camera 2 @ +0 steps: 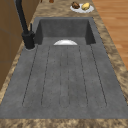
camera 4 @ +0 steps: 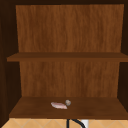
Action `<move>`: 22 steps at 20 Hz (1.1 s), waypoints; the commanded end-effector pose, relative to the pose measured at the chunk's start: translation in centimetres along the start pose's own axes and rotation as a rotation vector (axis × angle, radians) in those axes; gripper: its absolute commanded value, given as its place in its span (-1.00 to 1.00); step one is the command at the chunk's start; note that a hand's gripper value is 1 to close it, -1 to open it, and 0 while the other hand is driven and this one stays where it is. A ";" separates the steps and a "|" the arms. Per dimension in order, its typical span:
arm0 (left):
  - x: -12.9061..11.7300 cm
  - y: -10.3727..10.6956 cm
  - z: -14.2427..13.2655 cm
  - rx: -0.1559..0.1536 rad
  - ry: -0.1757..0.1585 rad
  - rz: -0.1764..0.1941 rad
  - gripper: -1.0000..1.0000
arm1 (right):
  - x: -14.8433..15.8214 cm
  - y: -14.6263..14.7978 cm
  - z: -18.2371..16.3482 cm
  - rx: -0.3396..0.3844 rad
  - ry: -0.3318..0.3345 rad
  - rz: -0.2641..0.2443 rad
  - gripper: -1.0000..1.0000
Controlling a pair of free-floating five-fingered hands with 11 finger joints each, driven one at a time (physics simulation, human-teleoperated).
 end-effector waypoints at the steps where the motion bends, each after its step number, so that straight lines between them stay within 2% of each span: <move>1: 0.0 0.0 0.0 0.000 0.000 0.000 0.00 | 0.5 -1.3 -1.0 0.006 0.048 0.055 -1.00; 6: 0.0 0.0 0.0 0.000 0.000 0.000 0.00 | 2.3 -2.3 -2.8 0.001 0.131 0.091 -1.00; 11: 0.0 0.0 0.0 0.000 0.000 0.000 0.00 | 3.9 -3.5 -4.5 0.037 0.166 0.104 -1.00; 16: 0.0 0.0 0.0 0.000 0.000 0.000 0.00 | 5.4 -4.5 -6.2 0.070 0.180 0.136 -1.00; 19: 0.0 0.0 0.0 0.000 0.000 0.000 0.00 | 5.1 -4.3 -6.4 0.073 0.169 0.136 -1.00; 22: 0.0 0.0 0.0 0.000 0.000 0.000 0.00 | 5.0 -4.3 -6.2 0.094 0.164 0.115 -1.00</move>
